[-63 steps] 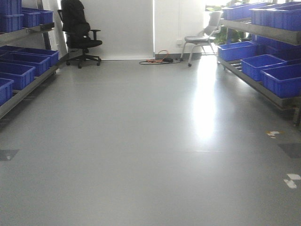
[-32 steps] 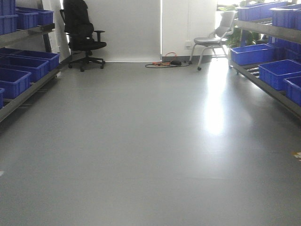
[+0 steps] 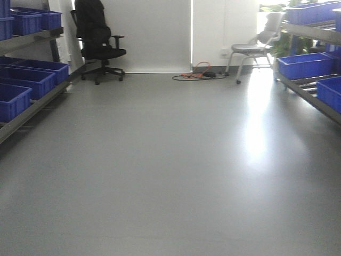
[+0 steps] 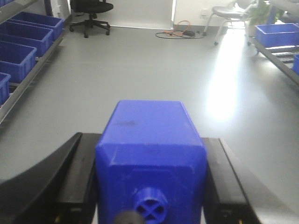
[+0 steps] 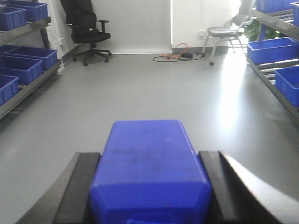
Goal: Pick and sort blue part to right shelf
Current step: 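Turn the base toward the shelf of blue bins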
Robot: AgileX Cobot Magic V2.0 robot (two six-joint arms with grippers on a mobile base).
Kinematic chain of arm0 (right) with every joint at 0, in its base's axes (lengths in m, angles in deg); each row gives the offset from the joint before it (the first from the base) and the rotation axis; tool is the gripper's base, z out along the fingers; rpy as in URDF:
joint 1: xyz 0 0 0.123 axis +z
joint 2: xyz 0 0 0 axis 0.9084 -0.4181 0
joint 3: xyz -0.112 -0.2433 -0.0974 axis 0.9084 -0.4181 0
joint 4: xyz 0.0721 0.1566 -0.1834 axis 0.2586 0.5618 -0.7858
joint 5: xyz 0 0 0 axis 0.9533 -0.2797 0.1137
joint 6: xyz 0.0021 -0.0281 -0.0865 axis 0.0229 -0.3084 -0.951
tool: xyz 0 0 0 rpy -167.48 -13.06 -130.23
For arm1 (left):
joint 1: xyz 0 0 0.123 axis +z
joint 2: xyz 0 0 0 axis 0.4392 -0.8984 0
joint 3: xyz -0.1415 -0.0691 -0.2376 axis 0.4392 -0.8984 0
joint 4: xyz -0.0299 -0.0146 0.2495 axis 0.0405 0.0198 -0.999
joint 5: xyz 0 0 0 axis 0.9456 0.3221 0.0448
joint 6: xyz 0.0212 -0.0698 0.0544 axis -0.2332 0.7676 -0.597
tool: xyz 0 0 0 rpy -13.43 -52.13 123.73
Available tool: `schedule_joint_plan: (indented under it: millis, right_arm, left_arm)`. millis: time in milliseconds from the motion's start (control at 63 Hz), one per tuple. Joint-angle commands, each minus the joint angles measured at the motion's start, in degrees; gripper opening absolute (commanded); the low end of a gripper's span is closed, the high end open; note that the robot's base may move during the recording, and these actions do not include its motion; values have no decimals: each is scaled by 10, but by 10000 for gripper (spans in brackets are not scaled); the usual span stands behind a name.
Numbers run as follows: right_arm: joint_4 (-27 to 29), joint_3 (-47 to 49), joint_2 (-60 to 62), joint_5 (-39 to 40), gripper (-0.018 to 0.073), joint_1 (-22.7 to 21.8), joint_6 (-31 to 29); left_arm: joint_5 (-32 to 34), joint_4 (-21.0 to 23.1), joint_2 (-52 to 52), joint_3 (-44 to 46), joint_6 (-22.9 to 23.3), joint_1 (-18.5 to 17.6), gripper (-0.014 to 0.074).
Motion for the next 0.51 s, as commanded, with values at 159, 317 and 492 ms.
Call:
schedule_joint_plan:
  millis: [159, 317, 492]
  right_arm:
    - [-2, 17, -3, 53, 281, -4, -4]
    - [-2, 17, -3, 53, 281, -4, -4]
    - [-2, 17, -3, 53, 281, -4, -4]
  left_arm:
    - [52, 4, -4, 17, 4, 0, 368]
    - [52, 4, -4, 17, 4, 0, 368]
    - [52, 4, -4, 17, 4, 0, 368]
